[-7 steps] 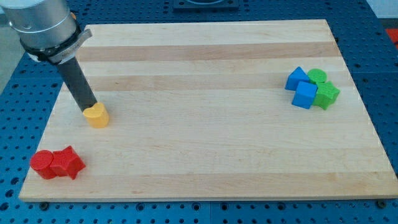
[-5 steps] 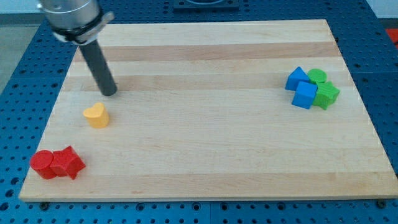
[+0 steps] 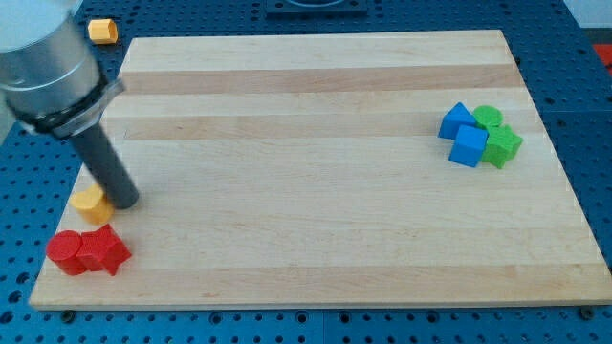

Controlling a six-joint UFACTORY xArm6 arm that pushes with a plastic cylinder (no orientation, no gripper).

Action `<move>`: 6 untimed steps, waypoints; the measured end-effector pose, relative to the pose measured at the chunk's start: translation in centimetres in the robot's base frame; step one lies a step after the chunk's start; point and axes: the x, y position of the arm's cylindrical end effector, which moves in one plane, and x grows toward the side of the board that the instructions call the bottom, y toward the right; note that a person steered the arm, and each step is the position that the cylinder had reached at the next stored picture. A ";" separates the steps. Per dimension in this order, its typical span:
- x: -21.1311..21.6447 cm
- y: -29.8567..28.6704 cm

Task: Push yellow heart to red circle

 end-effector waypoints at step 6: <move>-5.6 -6.5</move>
